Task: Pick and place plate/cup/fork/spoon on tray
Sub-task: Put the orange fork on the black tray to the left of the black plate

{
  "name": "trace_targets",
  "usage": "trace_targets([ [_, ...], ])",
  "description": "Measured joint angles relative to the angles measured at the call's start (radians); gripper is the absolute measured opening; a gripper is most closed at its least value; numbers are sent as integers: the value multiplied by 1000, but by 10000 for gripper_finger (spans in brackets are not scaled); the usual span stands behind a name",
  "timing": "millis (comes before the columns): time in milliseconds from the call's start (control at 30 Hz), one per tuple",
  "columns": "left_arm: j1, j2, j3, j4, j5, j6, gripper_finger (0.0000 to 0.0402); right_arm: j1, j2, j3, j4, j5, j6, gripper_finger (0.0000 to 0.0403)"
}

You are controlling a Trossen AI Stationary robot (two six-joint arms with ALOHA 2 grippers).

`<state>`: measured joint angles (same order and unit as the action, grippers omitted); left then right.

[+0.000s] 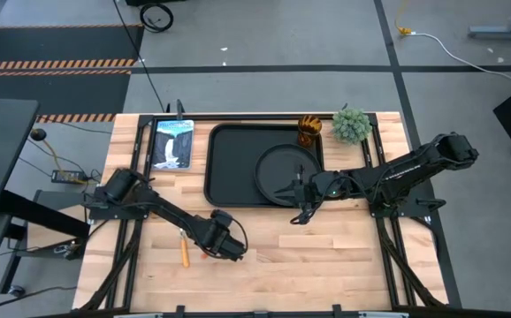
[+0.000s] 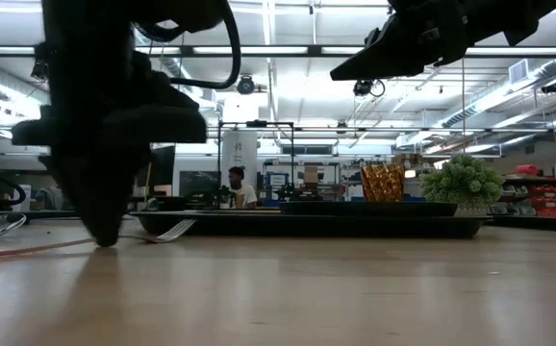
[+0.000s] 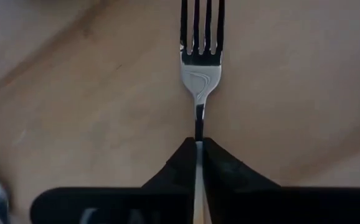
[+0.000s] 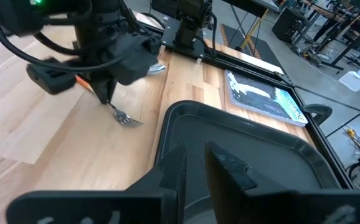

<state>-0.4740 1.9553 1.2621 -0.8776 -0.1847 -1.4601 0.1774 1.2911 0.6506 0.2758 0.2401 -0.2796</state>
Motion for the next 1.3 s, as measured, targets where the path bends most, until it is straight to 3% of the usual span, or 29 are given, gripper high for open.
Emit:
trace_targets([
  [233,-1,-69,0,11,-31,32,19,0,0,0,0,0,0,64],
  [533,43,-170,1,27,-198,98,25,0,0,0,0,0,0,64],
  [900,307,-168,2,137,-338,386,27,0,0,0,0,0,7,64],
  [1100,458,-168,2,262,-301,545,27,0,0,0,1,0,10,64],
  [1300,567,-162,-11,296,-256,609,24,0,0,0,0,0,15,64],
])
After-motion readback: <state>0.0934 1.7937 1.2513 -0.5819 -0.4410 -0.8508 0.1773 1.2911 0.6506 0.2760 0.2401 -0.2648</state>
